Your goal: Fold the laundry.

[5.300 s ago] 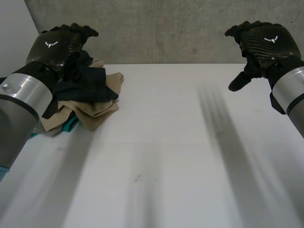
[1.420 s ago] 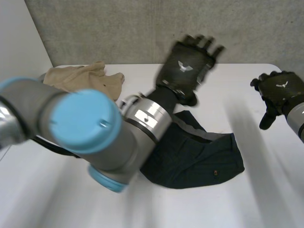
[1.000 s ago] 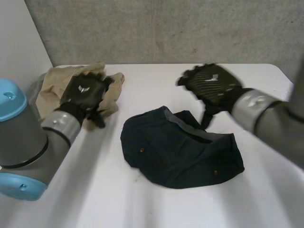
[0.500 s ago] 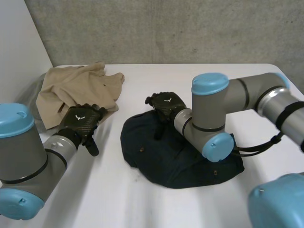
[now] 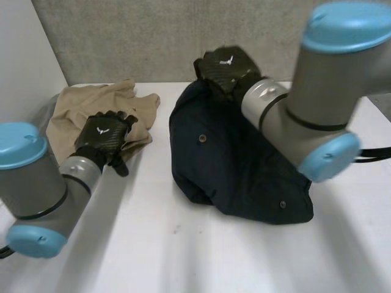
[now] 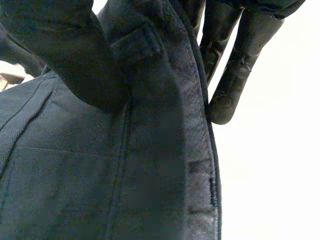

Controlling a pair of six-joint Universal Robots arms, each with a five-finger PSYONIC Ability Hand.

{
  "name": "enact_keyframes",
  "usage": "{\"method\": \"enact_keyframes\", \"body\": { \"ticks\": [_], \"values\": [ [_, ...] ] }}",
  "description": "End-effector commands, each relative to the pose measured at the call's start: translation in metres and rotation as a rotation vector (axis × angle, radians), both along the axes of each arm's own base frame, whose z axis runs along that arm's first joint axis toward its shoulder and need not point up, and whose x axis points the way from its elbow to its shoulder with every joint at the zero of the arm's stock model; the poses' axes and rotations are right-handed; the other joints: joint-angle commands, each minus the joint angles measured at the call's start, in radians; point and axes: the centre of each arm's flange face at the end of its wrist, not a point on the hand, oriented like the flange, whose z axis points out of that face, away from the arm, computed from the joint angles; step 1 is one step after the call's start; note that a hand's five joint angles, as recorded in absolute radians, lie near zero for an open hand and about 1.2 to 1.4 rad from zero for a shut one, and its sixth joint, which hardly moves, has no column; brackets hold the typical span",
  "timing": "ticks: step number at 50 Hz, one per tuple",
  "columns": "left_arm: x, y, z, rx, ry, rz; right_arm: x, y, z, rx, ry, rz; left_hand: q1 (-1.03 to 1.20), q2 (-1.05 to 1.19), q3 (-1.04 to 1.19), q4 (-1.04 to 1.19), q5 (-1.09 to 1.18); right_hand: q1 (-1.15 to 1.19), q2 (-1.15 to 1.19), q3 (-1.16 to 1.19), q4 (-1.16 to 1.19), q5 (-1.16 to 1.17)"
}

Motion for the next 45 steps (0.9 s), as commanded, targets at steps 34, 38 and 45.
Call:
{"method": "enact_keyframes", "body": {
  "ticks": [34,38,45],
  "values": [
    [-0.103,-0.044,0.008,0.015,0.334,-0.262,-0.095,-0.020,0.043,-0.305,0.206,-0.245,1.185,1.184,1.177,1.183,1.177,0.430,0.227,0.217,0.203,0.246],
    [-0.089,-0.067,0.066,-0.170,0.408,-0.113,-0.084,-0.047,0.056,-0.477,0.101,-0.291,1.185,1.184,1.177,1.183,1.177,0.430,0.227,0.217,0.203,0.246],
    [-0.068,-0.074,0.167,-0.538,0.575,-0.057,-0.075,-0.071,0.100,-0.866,-0.148,-0.386,1.185,1.184,1.177,1.183,1.177,0.430,0.227,0.217,0.203,0.246]
  ]
}}
